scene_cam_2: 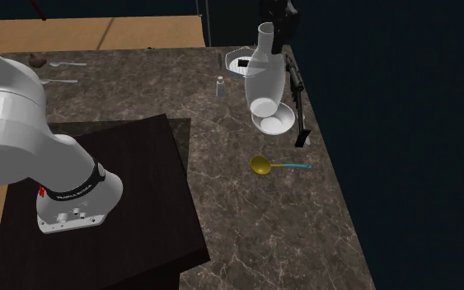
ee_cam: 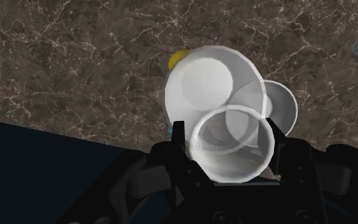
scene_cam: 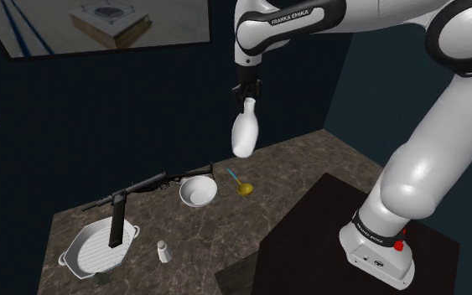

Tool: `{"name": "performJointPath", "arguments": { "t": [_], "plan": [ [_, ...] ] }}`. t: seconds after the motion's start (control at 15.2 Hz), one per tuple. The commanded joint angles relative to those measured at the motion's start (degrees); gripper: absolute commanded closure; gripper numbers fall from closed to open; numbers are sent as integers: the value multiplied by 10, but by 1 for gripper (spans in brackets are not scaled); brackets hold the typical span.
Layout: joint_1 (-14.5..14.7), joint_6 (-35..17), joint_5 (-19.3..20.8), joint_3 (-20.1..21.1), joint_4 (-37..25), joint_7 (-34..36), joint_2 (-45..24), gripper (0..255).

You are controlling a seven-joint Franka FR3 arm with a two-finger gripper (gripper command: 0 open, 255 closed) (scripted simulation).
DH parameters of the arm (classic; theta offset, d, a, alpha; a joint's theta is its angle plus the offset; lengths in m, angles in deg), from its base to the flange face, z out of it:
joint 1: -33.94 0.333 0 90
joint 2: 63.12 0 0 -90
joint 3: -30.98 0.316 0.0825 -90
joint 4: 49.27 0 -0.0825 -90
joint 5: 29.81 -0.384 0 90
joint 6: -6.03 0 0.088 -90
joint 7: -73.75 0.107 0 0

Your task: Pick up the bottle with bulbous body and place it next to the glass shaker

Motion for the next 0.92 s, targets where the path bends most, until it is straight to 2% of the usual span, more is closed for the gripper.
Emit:
{"name": "performJointPath", "arguments": {
  "t": [0.0, 0.46, 0.86],
  "plan": [
    [13, -1, -2, 14, 5, 28, 4, 255],
    [58, 2, -7, 65, -15, 123, -12, 255],
    [98, 9, -5, 107, -58, 204, -48, 255]
  ]
}}
